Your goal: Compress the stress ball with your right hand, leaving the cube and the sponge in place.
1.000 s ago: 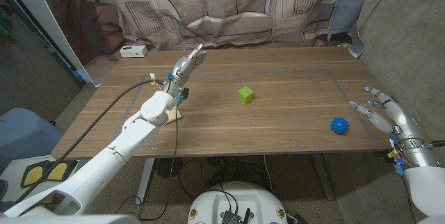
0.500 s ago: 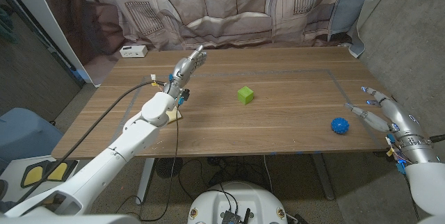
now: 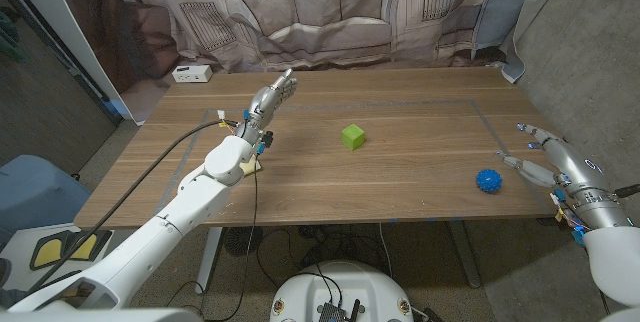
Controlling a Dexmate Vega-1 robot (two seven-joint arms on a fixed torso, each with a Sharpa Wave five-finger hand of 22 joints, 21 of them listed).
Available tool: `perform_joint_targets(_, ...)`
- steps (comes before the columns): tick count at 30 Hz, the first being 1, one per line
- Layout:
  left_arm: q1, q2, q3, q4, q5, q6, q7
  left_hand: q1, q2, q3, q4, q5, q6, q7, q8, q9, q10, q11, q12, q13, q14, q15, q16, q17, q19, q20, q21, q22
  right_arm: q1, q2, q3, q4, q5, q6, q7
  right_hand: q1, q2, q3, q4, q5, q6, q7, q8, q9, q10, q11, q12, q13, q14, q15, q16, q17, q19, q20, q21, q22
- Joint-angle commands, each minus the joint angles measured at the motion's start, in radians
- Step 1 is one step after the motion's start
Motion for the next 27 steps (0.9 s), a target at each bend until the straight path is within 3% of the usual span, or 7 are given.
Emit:
perform_joint_targets(1,0.027,0.006,-0.014,-0.016,0.001,-0.015,0.020,0.004,0.010,0.004,-0.007,0.000,0.010,0.000,-0.002,0.004,0.008,0.006,-0.003,0.001,0.005,-0.001,0.000,0.001,0.006,0.001,0.001,0.005,-0.009,-0.032,0.002,-0.061,-0.031,-0.093,0.087,0.027,-0.004,0.013,-0.001,0.004,0.007,-0.008,0.006,0.004,0.003,-0.006,-0.001,0.004,0.006,-0.006,-0.003,0.001,0.011,0.002,-0.003,0.002)
perform_joint_targets(27,0.019,-0.003,-0.027,0.010,-0.033,-0.052,-0.013,0.011,0.009,0.005,-0.014,-0.001,0.009,-0.002,-0.003,0.004,0.008,0.000,-0.006,0.001,0.005,-0.003,-0.001,0.001,0.004,0.004,-0.001,0.005,0.007,-0.095,-0.017,-0.117,-0.034,-0.229,0.251,0.079,-0.027,0.022,0.007,0.000,0.001,-0.008,0.002,0.004,0.001,-0.011,-0.004,0.005,0.010,-0.006,-0.006,-0.001,0.020,0.004,-0.005,0.002)
